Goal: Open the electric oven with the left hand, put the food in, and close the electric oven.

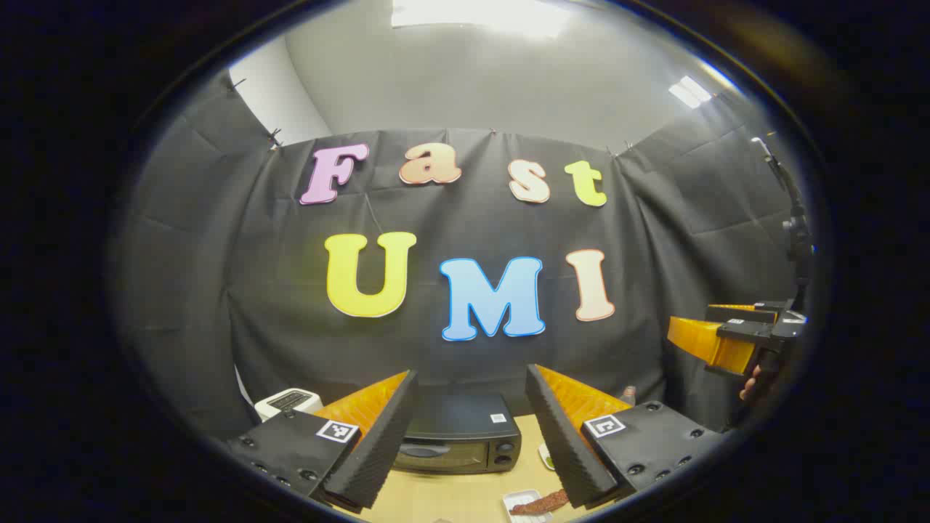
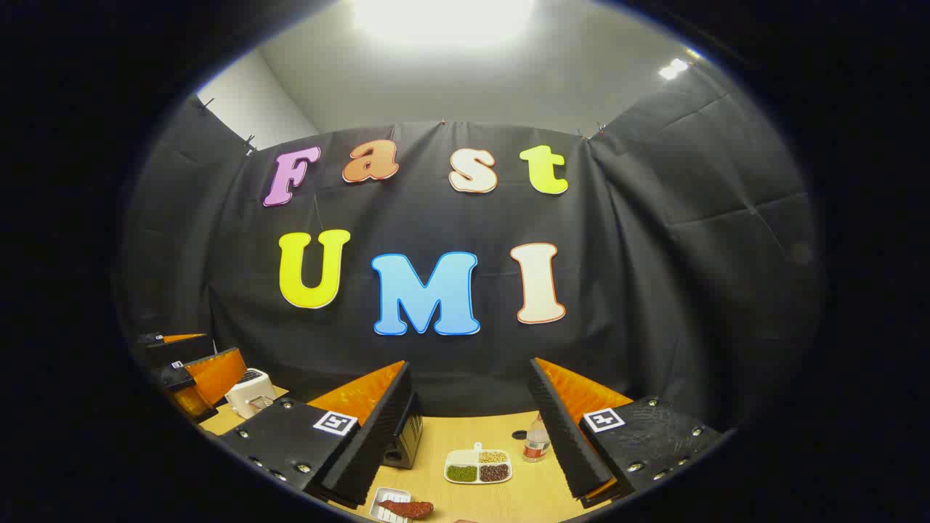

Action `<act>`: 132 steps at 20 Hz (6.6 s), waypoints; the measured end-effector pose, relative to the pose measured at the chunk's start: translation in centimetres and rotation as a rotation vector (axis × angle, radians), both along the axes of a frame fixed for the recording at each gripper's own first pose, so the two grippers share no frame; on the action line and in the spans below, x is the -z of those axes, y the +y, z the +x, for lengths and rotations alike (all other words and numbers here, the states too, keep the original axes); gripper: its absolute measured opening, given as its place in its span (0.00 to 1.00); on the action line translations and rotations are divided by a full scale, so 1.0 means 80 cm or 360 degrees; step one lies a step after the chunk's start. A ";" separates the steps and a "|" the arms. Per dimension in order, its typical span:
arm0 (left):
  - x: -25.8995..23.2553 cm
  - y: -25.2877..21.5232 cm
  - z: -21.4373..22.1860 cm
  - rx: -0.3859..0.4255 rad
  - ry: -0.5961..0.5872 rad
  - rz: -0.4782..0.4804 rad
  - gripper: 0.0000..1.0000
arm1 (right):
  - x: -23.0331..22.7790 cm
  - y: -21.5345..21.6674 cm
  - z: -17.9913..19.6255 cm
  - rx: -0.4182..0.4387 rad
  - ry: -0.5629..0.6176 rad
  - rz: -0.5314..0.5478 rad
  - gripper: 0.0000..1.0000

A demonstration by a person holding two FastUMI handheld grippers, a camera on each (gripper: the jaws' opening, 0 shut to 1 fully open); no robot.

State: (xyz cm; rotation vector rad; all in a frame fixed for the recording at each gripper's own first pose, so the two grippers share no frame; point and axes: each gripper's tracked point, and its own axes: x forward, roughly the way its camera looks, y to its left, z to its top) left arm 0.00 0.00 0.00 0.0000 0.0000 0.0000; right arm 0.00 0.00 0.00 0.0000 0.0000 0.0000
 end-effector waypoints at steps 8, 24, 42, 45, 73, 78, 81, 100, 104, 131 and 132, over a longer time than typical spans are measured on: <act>0.001 0.007 0.003 0.0001 0.0001 -0.0013 1.00 | 0.000 0.011 0.006 -0.0025 -0.0023 -0.0002 0.97; 0.125 0.047 0.063 -0.0040 0.0265 -0.0024 1.00 | 0.041 0.001 0.015 -0.0008 0.0073 -0.0054 0.97; 0.349 0.114 0.210 -0.0089 0.0694 -0.0033 0.95 | 0.092 -0.036 0.026 0.0111 0.0230 -0.0096 0.97; 0.376 0.128 0.227 -0.0090 0.0746 0.0005 0.98 | 0.092 -0.040 0.030 0.0139 0.0233 -0.0102 0.97; 0.418 0.121 0.169 -0.0037 0.0842 0.0019 0.97 | 0.100 -0.006 0.025 0.0084 0.0267 -0.0106 0.97; 0.432 0.118 0.143 -0.0030 0.0883 0.0027 0.97 | 0.102 -0.003 0.015 0.0074 0.0272 -0.0115 0.97; 0.446 0.116 0.127 -0.0028 0.0919 0.0014 0.98 | 0.103 -0.001 0.008 0.0065 0.0282 -0.0128 0.97; 0.492 0.119 0.047 -0.0074 0.1095 -0.0066 0.98 | 0.136 0.011 -0.026 -0.0031 0.0401 -0.0160 0.97; 0.437 0.126 0.043 -0.0119 0.0969 -0.0109 1.00 | 0.175 0.019 -0.017 -0.0115 0.0506 -0.0134 0.97; 0.096 0.084 -0.015 -0.0309 0.0263 -0.0155 1.00 | 0.493 0.091 -0.041 -0.0773 0.1798 0.1033 0.82; 0.098 0.086 -0.013 -0.0300 0.0269 -0.0144 1.00 | 0.495 0.098 -0.042 -0.0773 0.1823 0.1074 0.82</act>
